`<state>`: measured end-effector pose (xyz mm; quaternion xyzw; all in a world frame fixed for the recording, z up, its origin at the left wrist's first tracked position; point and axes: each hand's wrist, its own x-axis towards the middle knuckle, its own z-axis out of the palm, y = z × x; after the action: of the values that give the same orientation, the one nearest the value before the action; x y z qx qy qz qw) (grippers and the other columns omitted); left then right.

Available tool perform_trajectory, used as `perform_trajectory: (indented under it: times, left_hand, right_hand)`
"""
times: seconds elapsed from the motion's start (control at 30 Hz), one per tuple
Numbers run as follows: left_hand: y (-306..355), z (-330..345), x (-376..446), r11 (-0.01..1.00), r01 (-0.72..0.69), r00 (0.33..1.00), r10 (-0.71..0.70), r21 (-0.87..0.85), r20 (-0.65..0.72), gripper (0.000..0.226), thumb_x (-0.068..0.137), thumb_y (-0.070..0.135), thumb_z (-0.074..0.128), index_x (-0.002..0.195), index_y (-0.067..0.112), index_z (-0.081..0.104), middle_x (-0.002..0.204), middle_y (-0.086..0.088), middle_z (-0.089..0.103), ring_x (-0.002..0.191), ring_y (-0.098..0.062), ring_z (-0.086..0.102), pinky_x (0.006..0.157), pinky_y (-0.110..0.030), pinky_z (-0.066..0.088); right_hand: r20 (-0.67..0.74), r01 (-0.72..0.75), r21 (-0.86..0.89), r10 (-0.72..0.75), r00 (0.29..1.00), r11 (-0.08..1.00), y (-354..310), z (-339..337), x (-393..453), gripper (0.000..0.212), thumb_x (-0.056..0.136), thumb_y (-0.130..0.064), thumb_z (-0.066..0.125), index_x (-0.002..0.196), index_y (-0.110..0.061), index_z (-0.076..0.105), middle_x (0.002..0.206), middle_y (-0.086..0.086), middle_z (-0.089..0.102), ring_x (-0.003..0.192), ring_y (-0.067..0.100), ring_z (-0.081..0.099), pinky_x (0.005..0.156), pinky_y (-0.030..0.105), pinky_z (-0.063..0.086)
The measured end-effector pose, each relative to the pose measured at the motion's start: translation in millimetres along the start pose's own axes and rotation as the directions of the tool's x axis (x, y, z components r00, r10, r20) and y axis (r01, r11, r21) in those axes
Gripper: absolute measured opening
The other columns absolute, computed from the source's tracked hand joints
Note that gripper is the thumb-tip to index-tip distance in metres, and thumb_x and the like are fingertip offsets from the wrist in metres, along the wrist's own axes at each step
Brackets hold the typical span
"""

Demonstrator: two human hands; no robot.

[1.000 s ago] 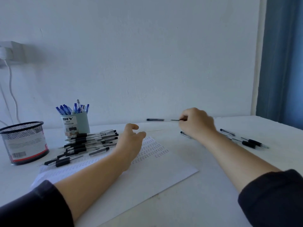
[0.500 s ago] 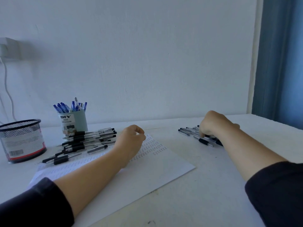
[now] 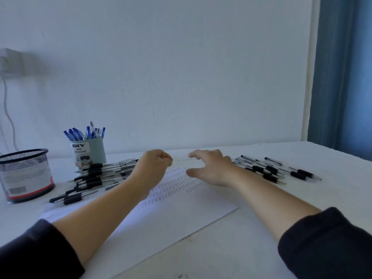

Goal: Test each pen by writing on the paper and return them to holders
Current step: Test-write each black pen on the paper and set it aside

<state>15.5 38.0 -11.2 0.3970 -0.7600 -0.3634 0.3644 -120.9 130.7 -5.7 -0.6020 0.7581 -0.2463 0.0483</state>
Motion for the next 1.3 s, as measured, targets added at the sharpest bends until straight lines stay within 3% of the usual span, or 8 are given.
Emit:
perform_trajectory:
  times: [0.23, 0.37, 0.6, 0.8, 0.9, 1.07, 1.2, 1.3]
  left_hand:
    - [-8.0, -70.8, 26.5, 0.956, 0.001, 0.996, 0.024, 0.295, -0.081, 0.018, 0.088, 0.005, 0.057, 0.074, 0.017, 0.064, 0.083, -0.007, 0.066, 0.068, -0.020, 0.051, 0.057, -0.023, 0.037]
    - [-20.6, -104.6, 30.0, 0.706, 0.021, 0.999, -0.043, 0.708, 0.013, 0.005, 0.082, 0.015, 0.067, 0.080, 0.019, 0.068, 0.089, -0.001, 0.065, 0.081, -0.017, 0.058, 0.068, -0.024, 0.043]
    - [-20.5, -100.4, 23.6, 0.521, -0.058, 0.959, -0.206, 0.852, 0.192, 0.008, 0.078, 0.015, 0.073, 0.076, 0.015, 0.065, 0.078, 0.006, 0.065, 0.077, -0.010, 0.055, 0.062, -0.019, 0.036]
    - [-20.7, -89.9, 19.9, 0.384, -0.101, 0.967, -0.180, 0.918, 0.182, 0.014, 0.081, 0.018, 0.072, 0.080, 0.012, 0.059, 0.088, 0.001, 0.064, 0.088, -0.018, 0.057, 0.083, -0.026, 0.042]
    - [-21.8, -89.4, 23.8, 0.426, -0.099, 0.988, -0.068, 0.899, 0.141, 0.014, 0.096, 0.021, 0.053, 0.099, 0.008, 0.055, 0.092, -0.003, 0.062, 0.080, -0.017, 0.055, 0.073, -0.023, 0.043]
    - [-18.9, -80.7, 27.8, 0.722, -0.157, 0.937, 0.325, 0.674, -0.130, 0.010, 0.102, 0.018, 0.034, 0.110, 0.014, 0.039, 0.072, -0.002, 0.050, 0.055, -0.013, 0.047, 0.046, -0.021, 0.035]
    - [-18.6, -63.1, 22.0, 0.727, -0.185, 0.904, 0.390, 0.661, -0.175, 0.014, 0.101, 0.032, 0.036, 0.109, 0.022, 0.043, 0.091, -0.003, 0.051, 0.066, -0.014, 0.049, 0.075, -0.036, 0.049]
    - [-17.2, -49.5, 12.9, 0.616, -0.147, 0.912, 0.387, 0.774, -0.135, 0.035, 0.090, 0.059, 0.043, 0.097, 0.025, 0.043, 0.092, 0.004, 0.047, 0.076, -0.016, 0.050, 0.087, -0.036, 0.030]
  right_hand:
    - [0.210, 0.020, -0.012, -0.017, 0.977, 1.000, 14.6, 21.8, 19.4, 0.048, 0.089, -0.046, 0.053, 0.136, -0.041, 0.044, 0.154, -0.011, 0.029, 0.147, 0.016, 0.001, 0.117, 0.047, 0.005]
    - [0.251, -0.009, -0.049, 0.021, 0.968, 0.999, 22.3, 25.3, 27.9, 0.051, 0.085, -0.044, 0.058, 0.134, -0.042, 0.045, 0.150, -0.007, 0.035, 0.146, 0.019, 0.010, 0.117, 0.045, 0.013]
    - [0.309, -0.025, 0.007, 0.022, 0.951, 1.000, 22.1, 20.1, 23.5, 0.052, 0.088, -0.042, 0.058, 0.137, -0.041, 0.042, 0.150, -0.009, 0.033, 0.139, 0.014, 0.028, 0.114, 0.033, 0.024]
    - [0.327, -0.031, 0.014, 0.024, 0.945, 0.999, 20.8, 18.5, 22.3, 0.052, 0.088, -0.043, 0.058, 0.138, -0.041, 0.041, 0.151, -0.008, 0.032, 0.139, 0.014, 0.029, 0.114, 0.033, 0.025]
    - [0.330, -0.019, 0.011, 0.015, 0.944, 1.000, 20.2, 17.7, 21.7, 0.052, 0.089, -0.042, 0.057, 0.139, -0.039, 0.040, 0.151, -0.008, 0.031, 0.139, 0.013, 0.028, 0.114, 0.031, 0.024]
    - [0.336, -0.008, -0.009, 0.010, 0.942, 1.000, 21.0, 18.6, 23.9, 0.054, 0.089, -0.043, 0.056, 0.140, -0.038, 0.039, 0.152, -0.009, 0.030, 0.140, 0.014, 0.027, 0.115, 0.033, 0.022]
    - [0.342, 0.001, -0.025, 0.008, 0.939, 1.000, 20.7, 17.9, 23.2, 0.053, 0.090, -0.045, 0.055, 0.140, -0.038, 0.037, 0.153, -0.009, 0.028, 0.140, 0.013, 0.026, 0.115, 0.033, 0.021]
    - [0.346, -0.012, -0.002, 0.012, 0.938, 1.000, 20.7, 16.2, 20.5, 0.053, 0.090, -0.045, 0.055, 0.140, -0.039, 0.038, 0.153, -0.010, 0.029, 0.140, 0.012, 0.027, 0.115, 0.033, 0.022]
